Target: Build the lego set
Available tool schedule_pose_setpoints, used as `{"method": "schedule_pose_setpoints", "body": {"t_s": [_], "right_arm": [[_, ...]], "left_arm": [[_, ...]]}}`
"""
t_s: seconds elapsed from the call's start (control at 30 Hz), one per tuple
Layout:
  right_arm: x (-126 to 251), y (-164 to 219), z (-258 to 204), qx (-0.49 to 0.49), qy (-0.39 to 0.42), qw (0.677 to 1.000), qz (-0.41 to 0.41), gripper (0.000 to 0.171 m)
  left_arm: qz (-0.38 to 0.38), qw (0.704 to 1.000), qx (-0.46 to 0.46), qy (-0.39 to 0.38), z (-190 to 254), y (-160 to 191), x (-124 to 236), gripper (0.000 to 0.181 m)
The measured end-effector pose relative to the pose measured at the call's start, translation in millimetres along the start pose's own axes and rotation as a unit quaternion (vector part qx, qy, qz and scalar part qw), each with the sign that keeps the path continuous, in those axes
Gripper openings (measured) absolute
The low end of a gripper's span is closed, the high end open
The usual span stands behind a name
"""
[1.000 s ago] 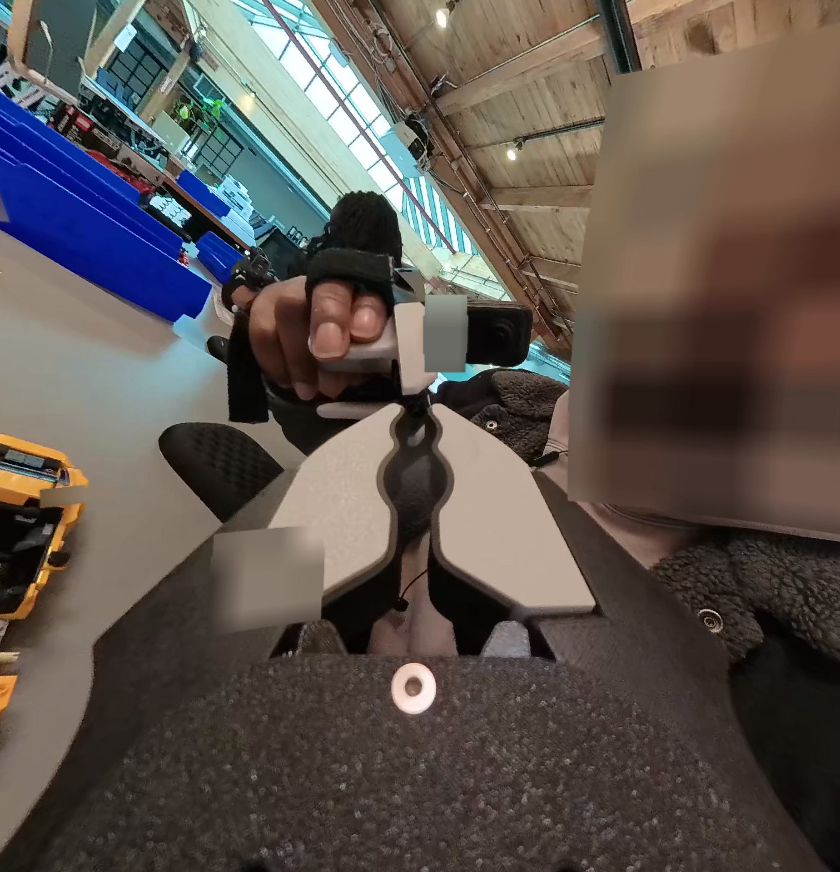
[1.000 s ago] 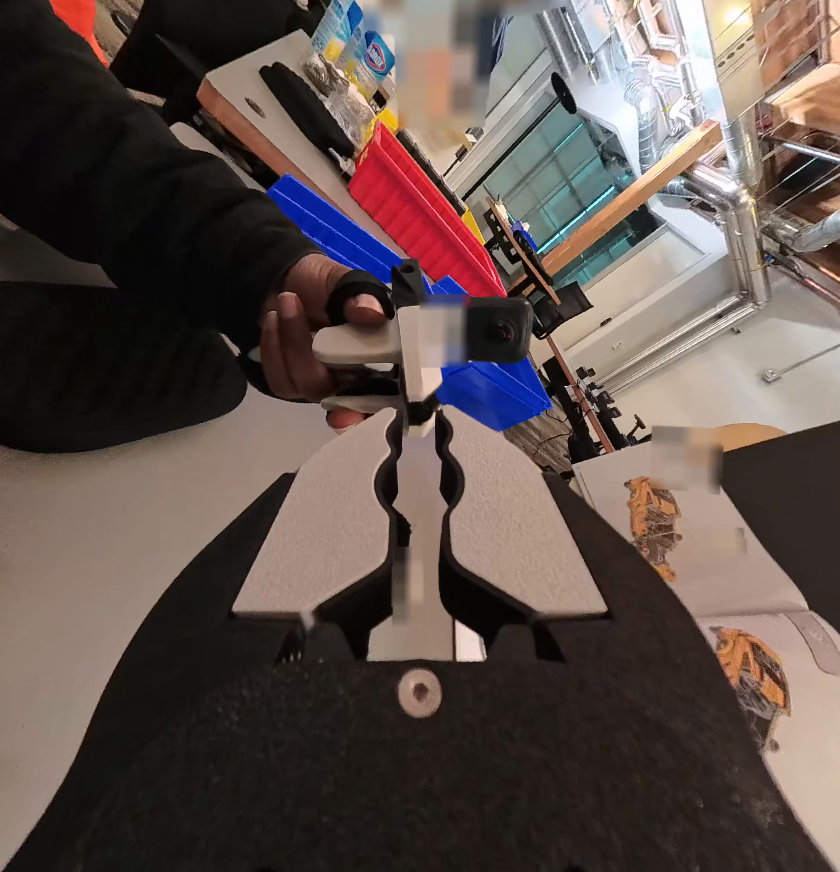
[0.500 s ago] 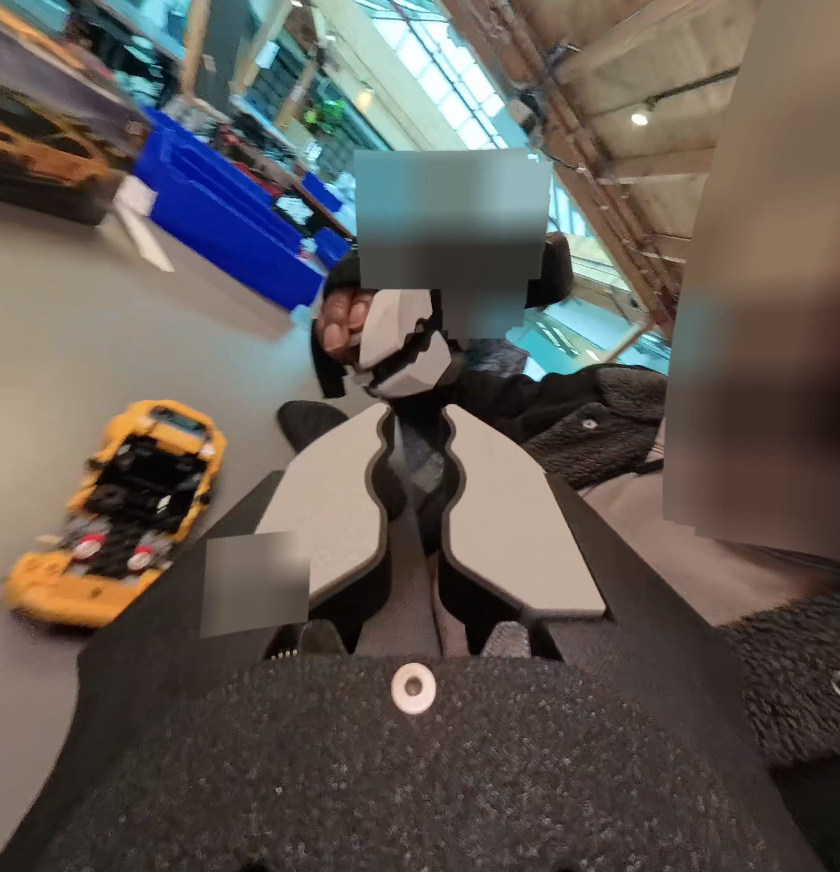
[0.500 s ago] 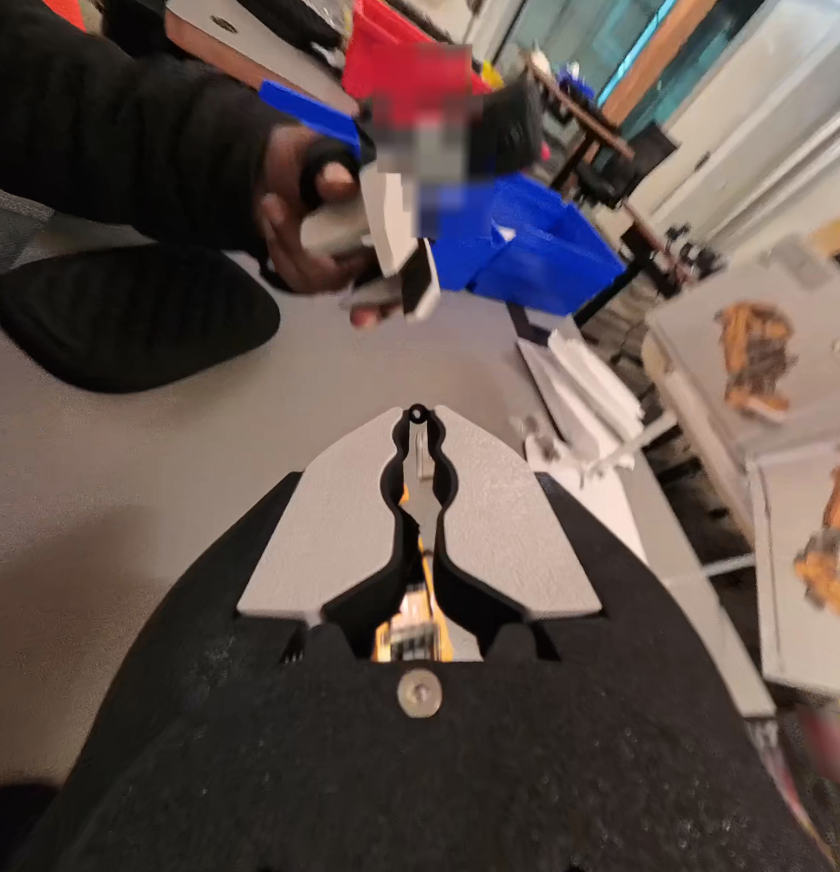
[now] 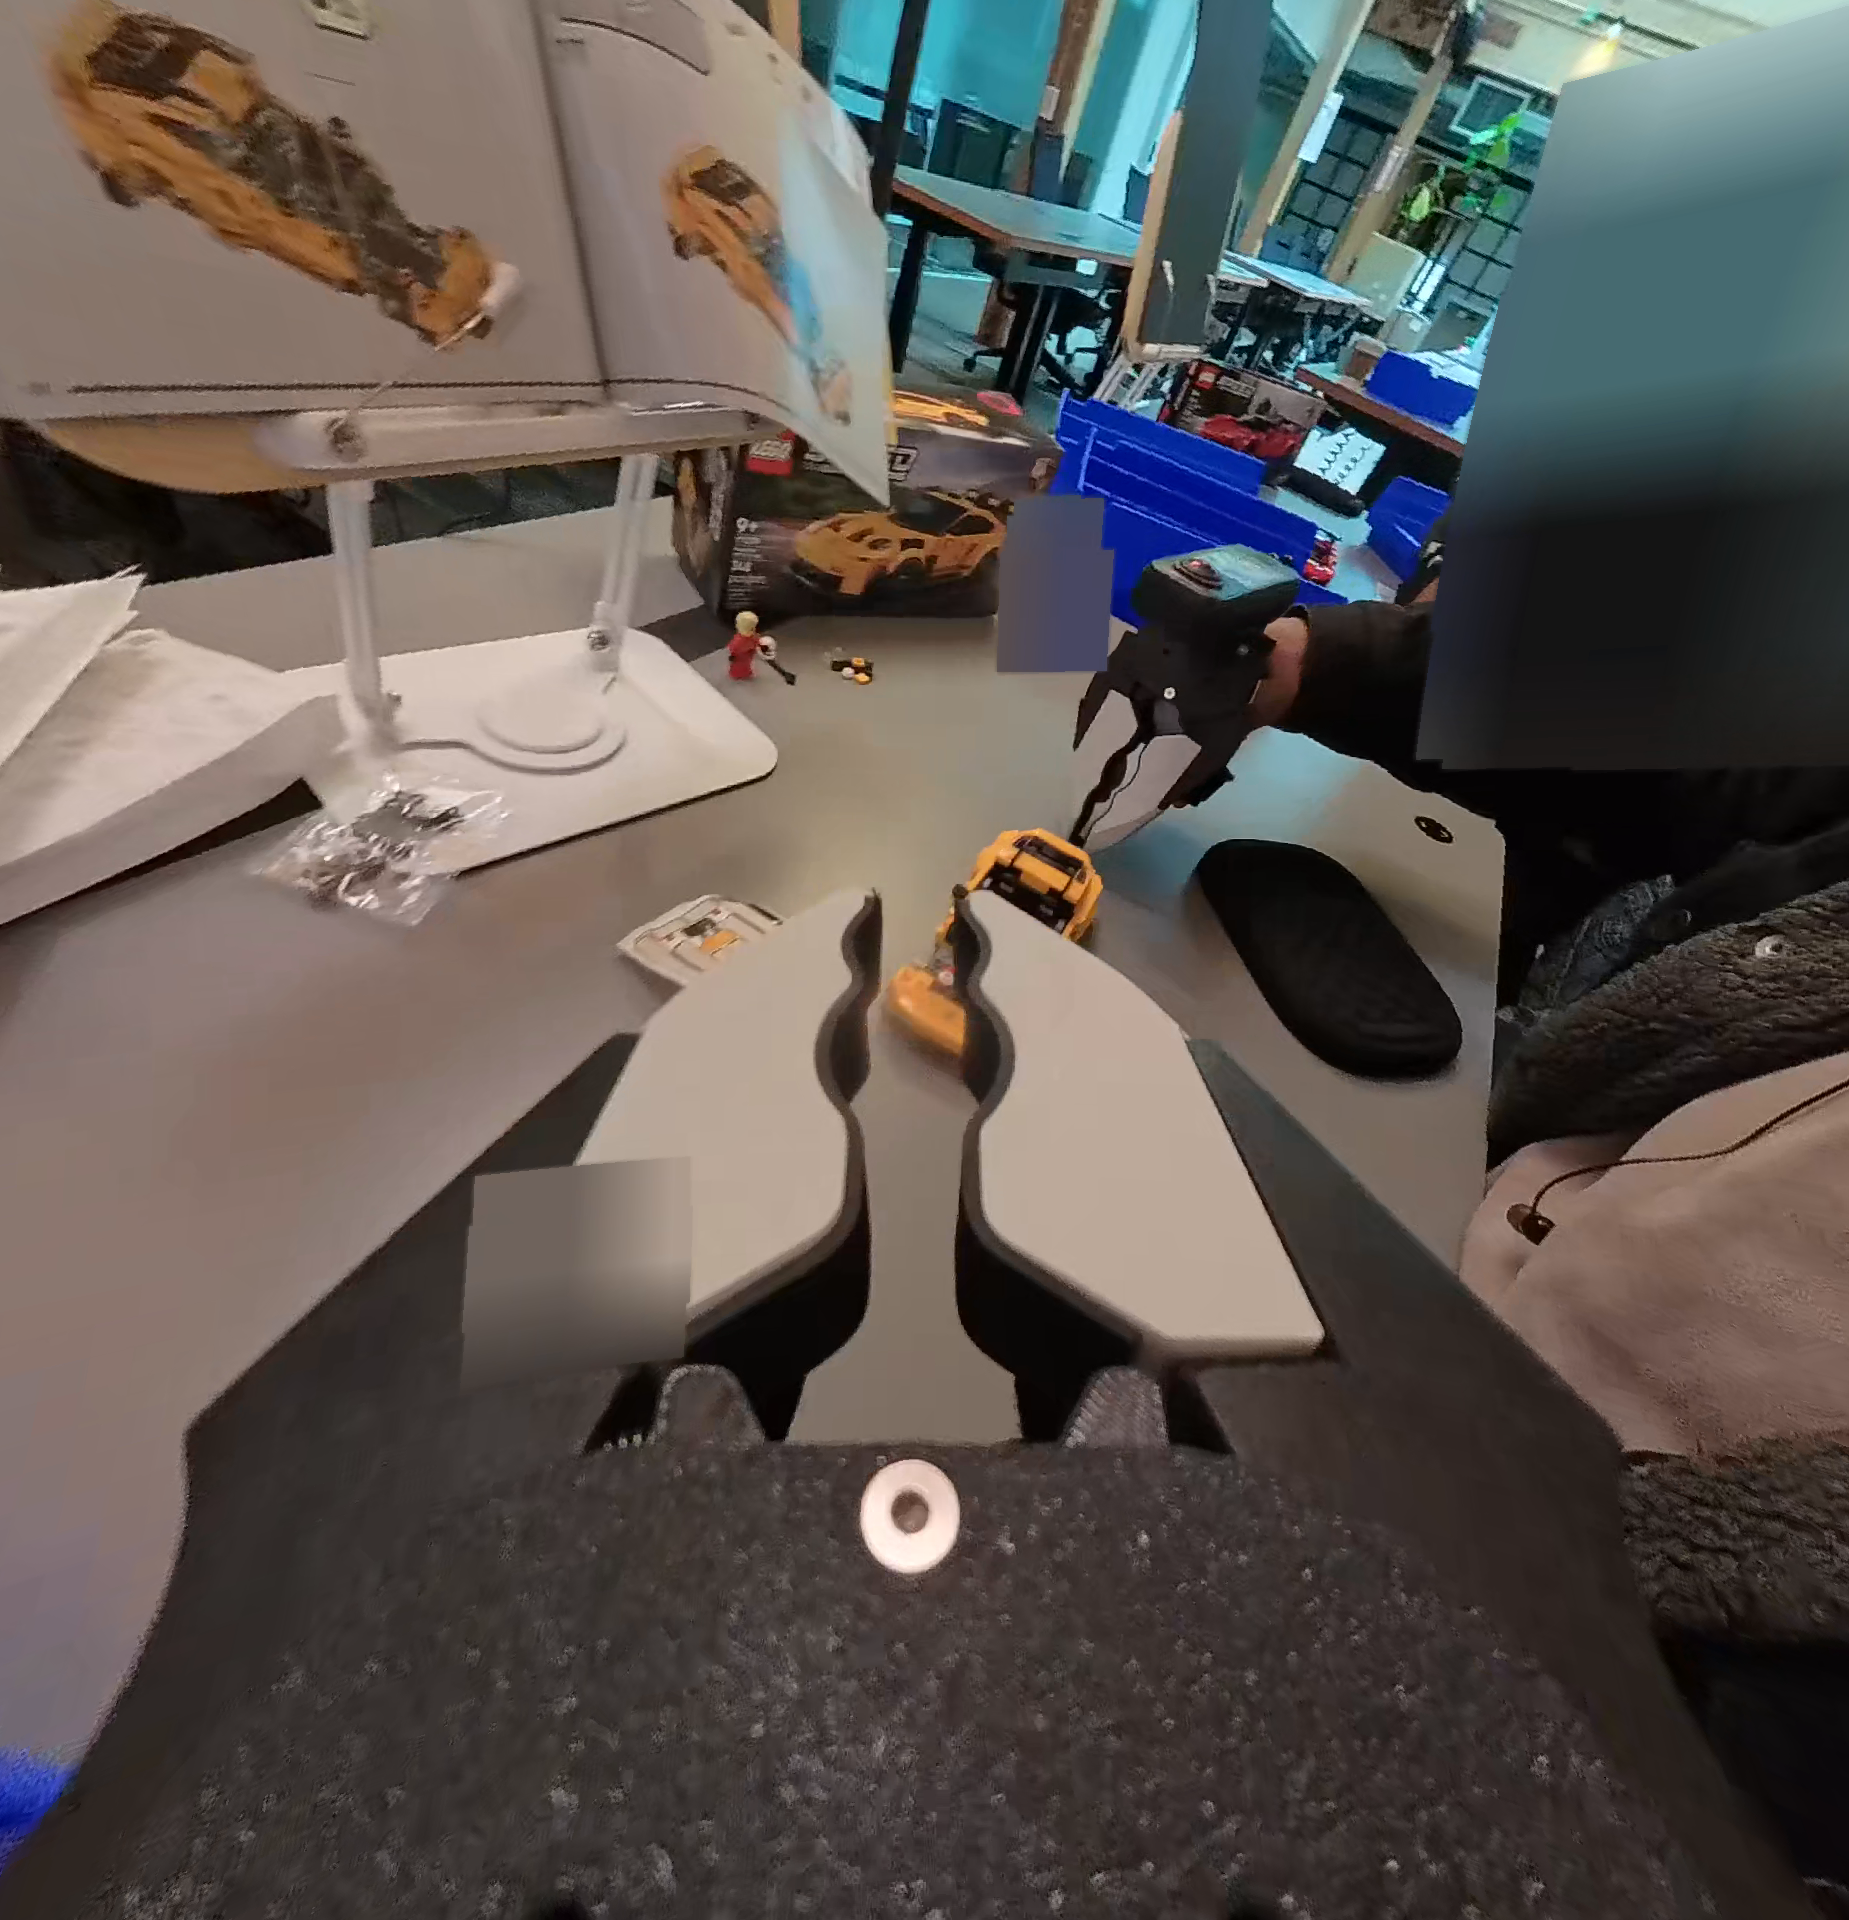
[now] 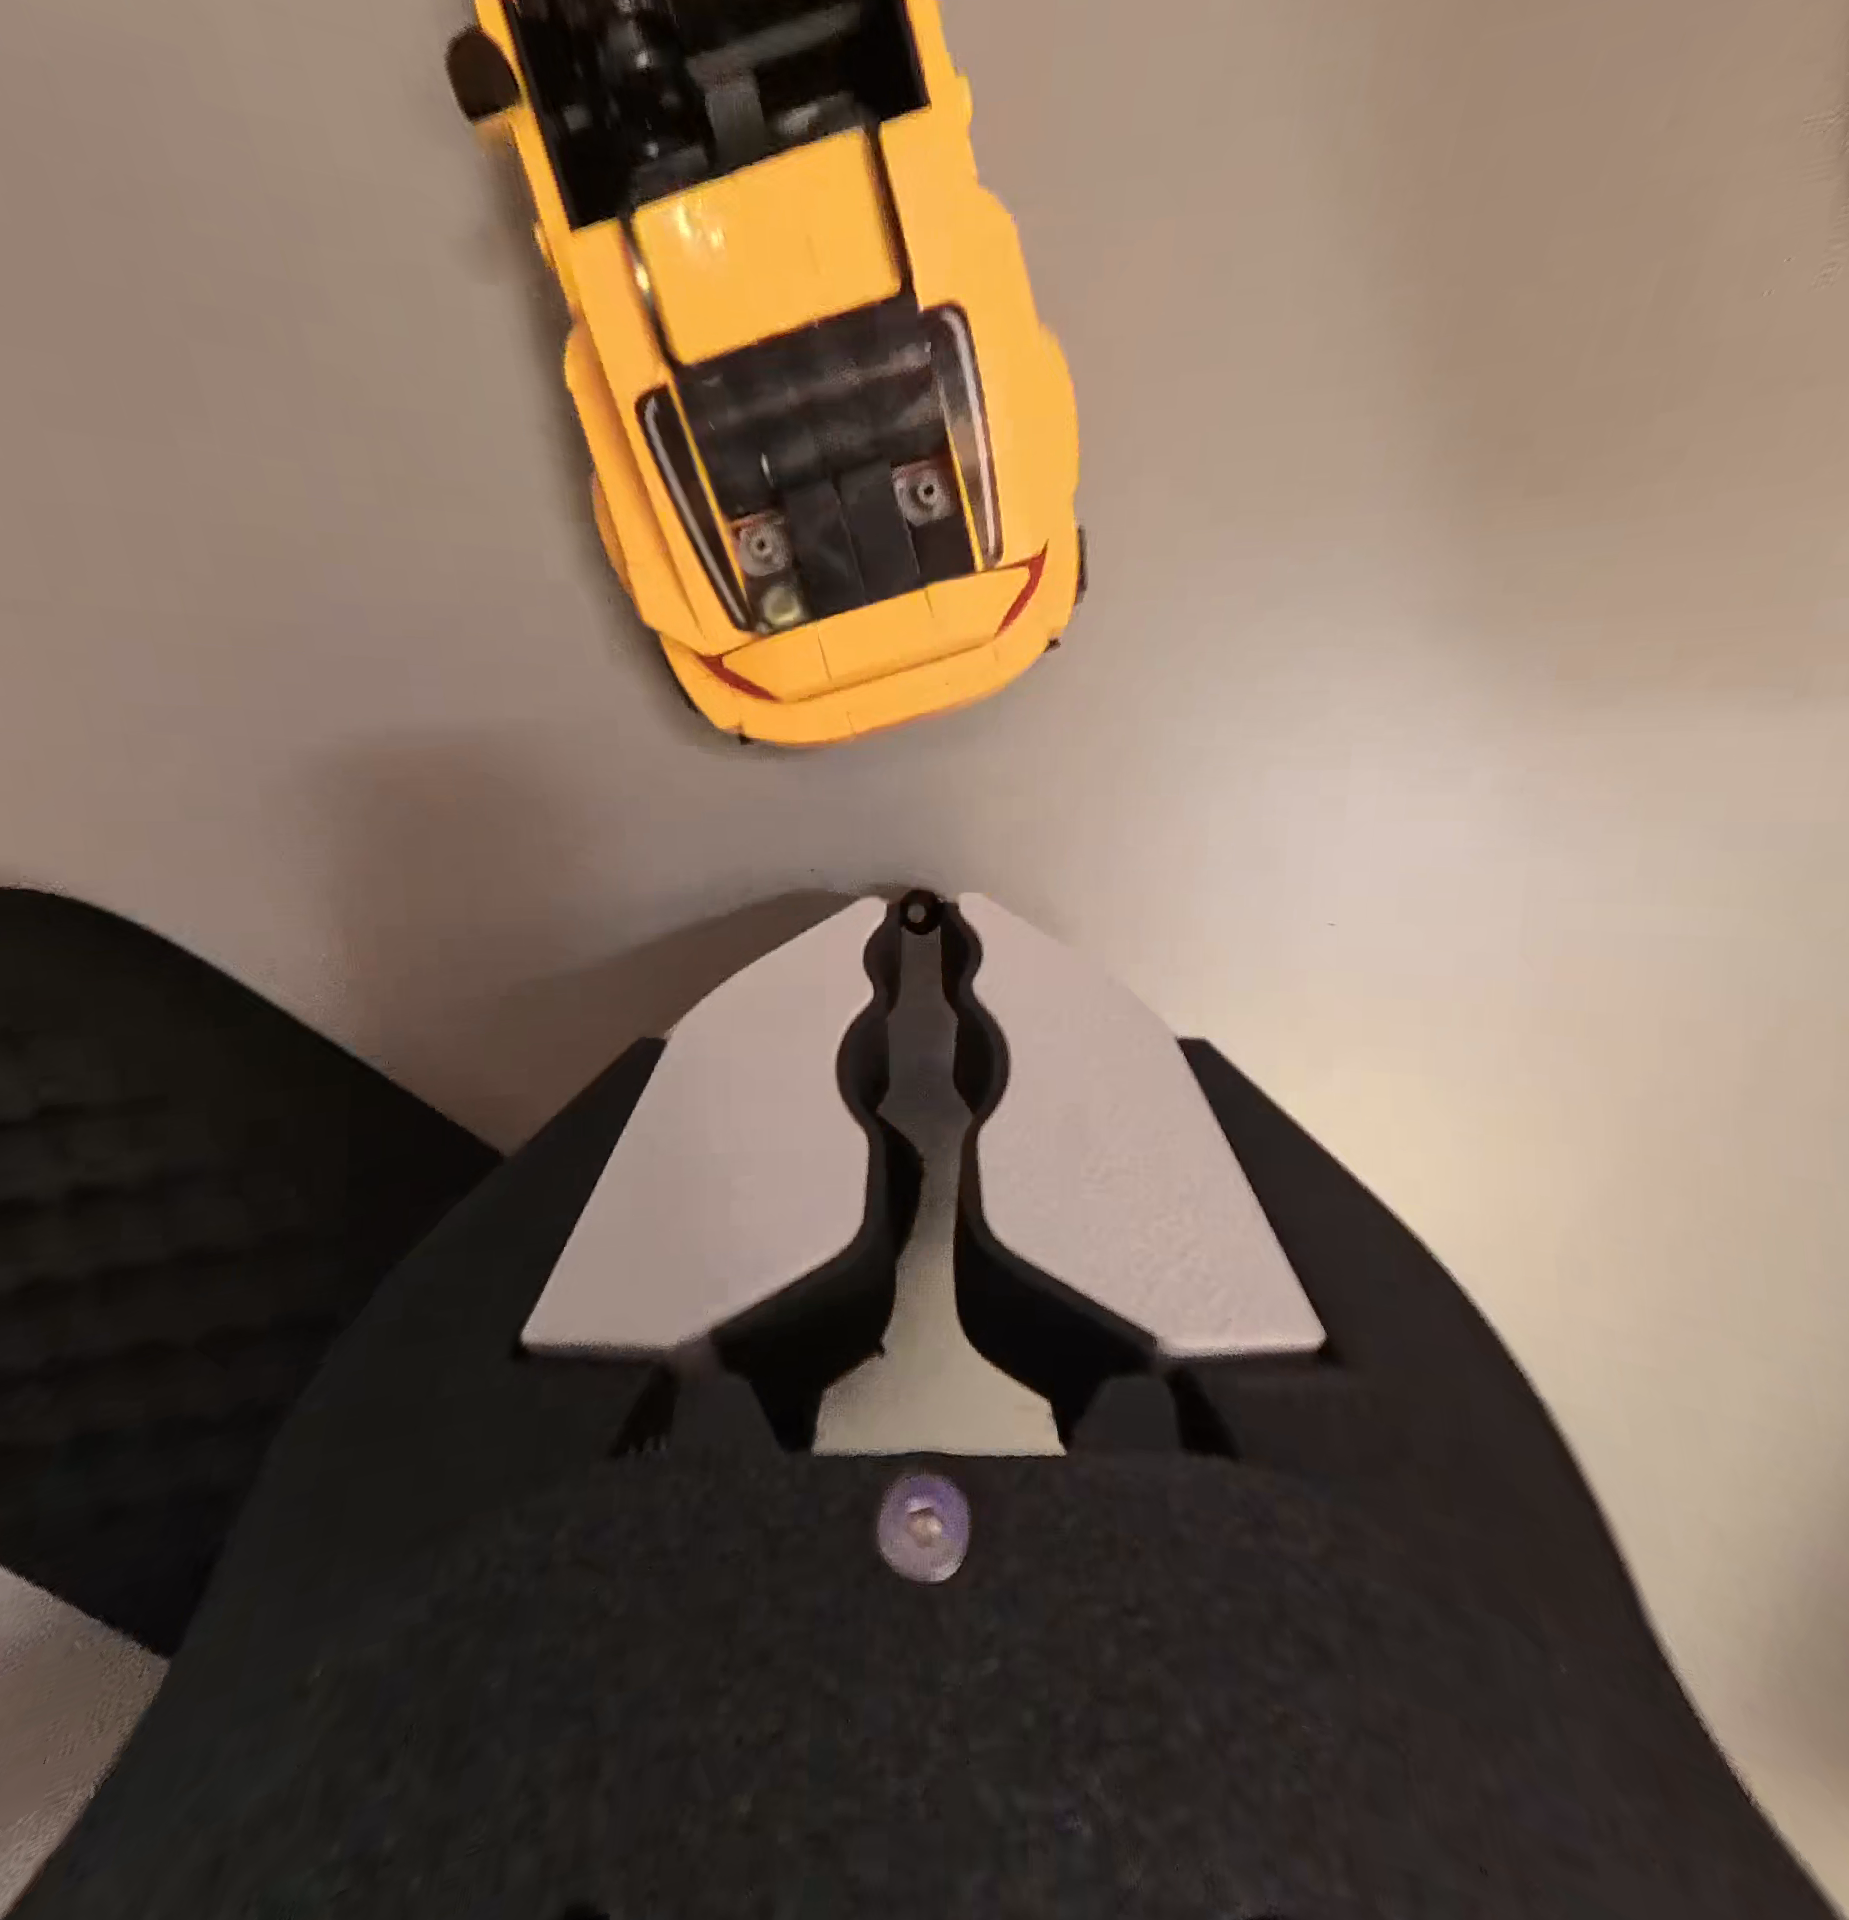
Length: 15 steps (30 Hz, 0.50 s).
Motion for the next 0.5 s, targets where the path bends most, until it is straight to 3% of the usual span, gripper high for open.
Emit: {"method": "schedule_pose_setpoints", "body": {"t_s": [0.5], "right_arm": [[-4,-1,-1,0.051,0.004,0.998,-0.031,0.018]], "left_arm": [[-0.025,0.998,-0.004,-0.065,-20,22,24,0.013]]}}
Point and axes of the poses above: each gripper's, where its closed fingertips meet, x back along the fingers, y out of its underside, z = x × y across the jaws, the point moved 9 cm from there along x, back along the fingers
